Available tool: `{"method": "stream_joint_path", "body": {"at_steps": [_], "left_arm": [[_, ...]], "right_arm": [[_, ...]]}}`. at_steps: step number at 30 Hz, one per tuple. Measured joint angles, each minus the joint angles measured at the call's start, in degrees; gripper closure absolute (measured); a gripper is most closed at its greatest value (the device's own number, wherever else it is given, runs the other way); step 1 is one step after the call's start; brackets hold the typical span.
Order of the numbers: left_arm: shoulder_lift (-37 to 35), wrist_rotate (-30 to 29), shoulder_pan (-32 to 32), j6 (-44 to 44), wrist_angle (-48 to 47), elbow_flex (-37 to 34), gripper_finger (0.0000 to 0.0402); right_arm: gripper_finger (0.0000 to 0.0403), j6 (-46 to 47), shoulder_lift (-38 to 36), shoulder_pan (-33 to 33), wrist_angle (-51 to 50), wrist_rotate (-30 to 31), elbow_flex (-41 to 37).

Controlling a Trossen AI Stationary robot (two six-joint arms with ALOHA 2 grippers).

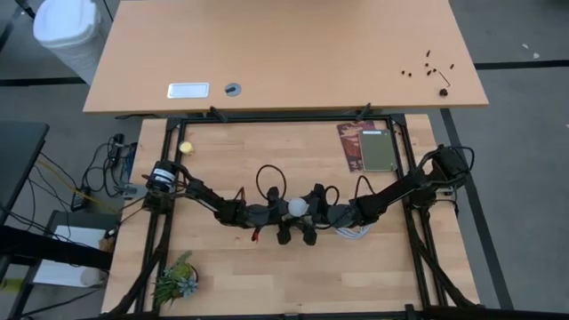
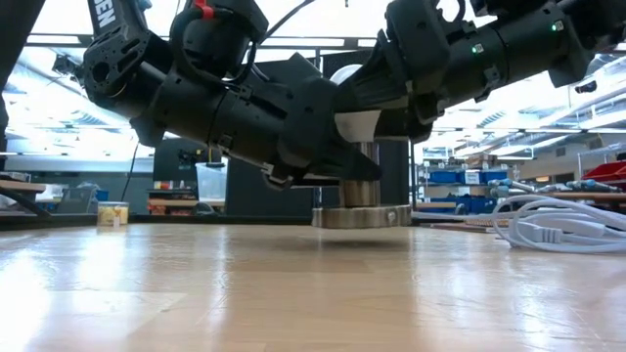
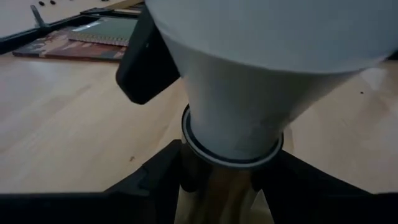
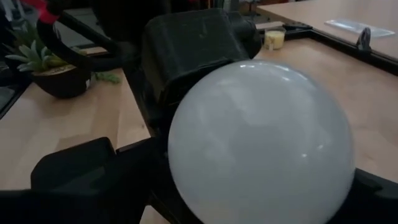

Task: Screw lightbulb
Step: Insert the lightbulb into the lamp

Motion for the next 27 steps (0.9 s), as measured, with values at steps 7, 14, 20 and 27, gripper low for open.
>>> {"method": "stream_joint_path", "body": {"at_steps": [7, 14, 20, 27], "left_arm": [[0.0, -0.3, -0.2, -1.6, -1.5, 0.0, 0.0208], [0.0, -0.7, -0.3, -0.9, -1.9, 0.0, 0.0208], [0.0, -0.7, -0.6, -1.0, -2.4, -0.1, 0.0208], [0.0, 0.0, -0.7, -2.3, -3.2, -0.2, 0.0208]], "right_arm": [[0.0050, 0.0, 0.0, 0.0, -0.6, 0.7, 0.0], [0.0050, 0.8, 0.0, 0.0, -0.1, 1.2, -0.2], [0.0050, 5.8, 0.0, 0.3, -2.9, 1.0, -0.1], [0.0055, 6.4, 0.0, 0.2, -4.4, -1.4, -0.2]]}}
